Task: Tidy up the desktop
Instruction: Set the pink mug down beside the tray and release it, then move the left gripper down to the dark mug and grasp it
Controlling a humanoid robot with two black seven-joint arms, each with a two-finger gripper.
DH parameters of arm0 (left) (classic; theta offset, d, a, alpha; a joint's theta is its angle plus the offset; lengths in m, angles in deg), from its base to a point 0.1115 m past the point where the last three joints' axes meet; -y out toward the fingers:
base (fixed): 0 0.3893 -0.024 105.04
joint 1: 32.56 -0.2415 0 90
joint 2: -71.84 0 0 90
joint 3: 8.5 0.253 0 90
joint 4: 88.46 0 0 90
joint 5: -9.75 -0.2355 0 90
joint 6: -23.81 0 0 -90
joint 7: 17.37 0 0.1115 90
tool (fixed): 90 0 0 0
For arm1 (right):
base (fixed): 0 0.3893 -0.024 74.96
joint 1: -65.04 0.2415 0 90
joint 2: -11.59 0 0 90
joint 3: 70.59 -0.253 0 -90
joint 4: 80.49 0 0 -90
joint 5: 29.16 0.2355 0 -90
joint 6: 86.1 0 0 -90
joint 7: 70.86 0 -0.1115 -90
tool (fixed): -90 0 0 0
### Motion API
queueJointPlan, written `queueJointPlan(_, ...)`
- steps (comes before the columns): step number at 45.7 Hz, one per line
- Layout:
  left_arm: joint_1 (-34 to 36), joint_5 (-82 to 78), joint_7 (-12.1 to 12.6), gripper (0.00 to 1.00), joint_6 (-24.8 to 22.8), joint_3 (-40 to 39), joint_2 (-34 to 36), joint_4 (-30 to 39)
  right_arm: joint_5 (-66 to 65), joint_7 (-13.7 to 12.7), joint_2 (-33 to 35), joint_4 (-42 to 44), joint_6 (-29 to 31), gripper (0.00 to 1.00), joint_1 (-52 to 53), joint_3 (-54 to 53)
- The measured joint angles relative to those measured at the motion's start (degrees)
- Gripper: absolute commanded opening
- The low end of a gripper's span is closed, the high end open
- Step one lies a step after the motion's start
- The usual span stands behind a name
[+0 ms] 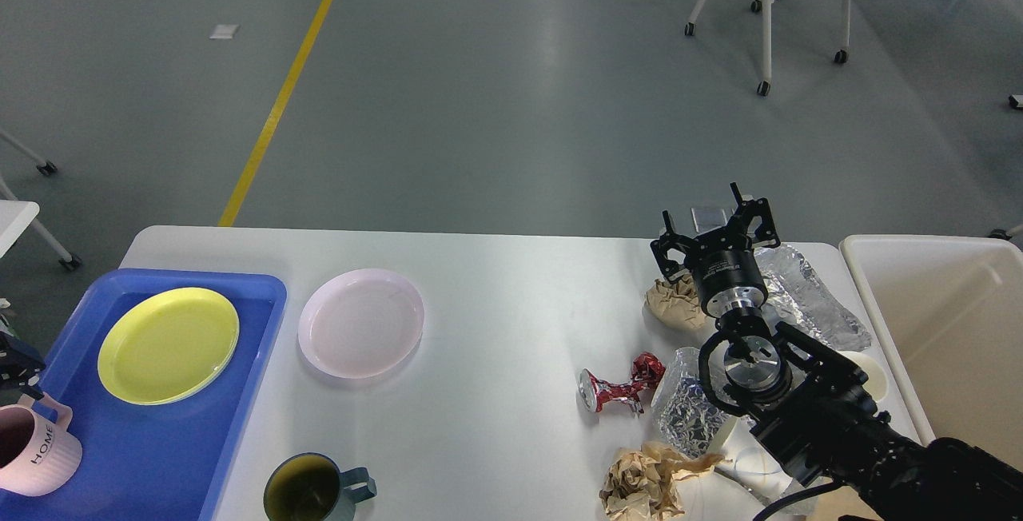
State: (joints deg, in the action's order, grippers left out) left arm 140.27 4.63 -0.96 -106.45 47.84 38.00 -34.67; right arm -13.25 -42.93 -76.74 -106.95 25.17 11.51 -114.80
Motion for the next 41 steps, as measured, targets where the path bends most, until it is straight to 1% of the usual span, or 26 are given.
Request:
queueJointPlan(8,4.88,-0.03,0.01,0.97,-4.32,0.0,-2.0,0.19,0.0,0.0,0.0,0.0,0.0,1.0,0.0,0.0)
queueJointPlan(16,10.61,-0.15,0.11,0.97,-6.54,0.0,-7.59,0.64,0.0,0.0,0.0,0.0,0.0,1.0,0.0,0.0)
queueJointPlan(22,15.38,-0.16,0.24,0.97,-9.57,0.0,-11.91,1.24,0.0,0.0,0.0,0.0,0.0,1.0,0.0,0.0)
queueJointPlan(25,17.42,-0.16,0.81,0.97,-11.82,-0.01,-14.53,1.4,0.0,0.0,0.0,0.0,0.0,1.0,0.0,0.0)
queueJointPlan(29,19.33,-0.06,2.45,0.97,-13.78,-0.42,-18.21,2.08,0.0,0.0,0.0,0.0,0.0,1.0,0.0,0.0)
queueJointPlan(34,21.69,0.14,4.18,0.97,-14.42,-1.11,-21.6,5.88,0.0,0.0,0.0,0.0,0.0,1.0,0.0,0.0)
queueJointPlan(37,23.44,0.18,4.66,0.97,-14.47,-1.25,-23.4,9.4,0.0,0.0,0.0,0.0,0.0,1.0,0.0,0.0)
queueJointPlan(38,24.57,0.2,4.83,0.97,-14.47,-1.31,-24.7,12.05,0.0,0.0,0.0,0.0,0.0,1.0,0.0,0.0)
queueJointPlan(41,25.55,0.2,5.09,0.97,-14.39,-1.34,-26.02,15.15,0.0,0.0,0.0,0.0,0.0,1.0,0.0,0.0)
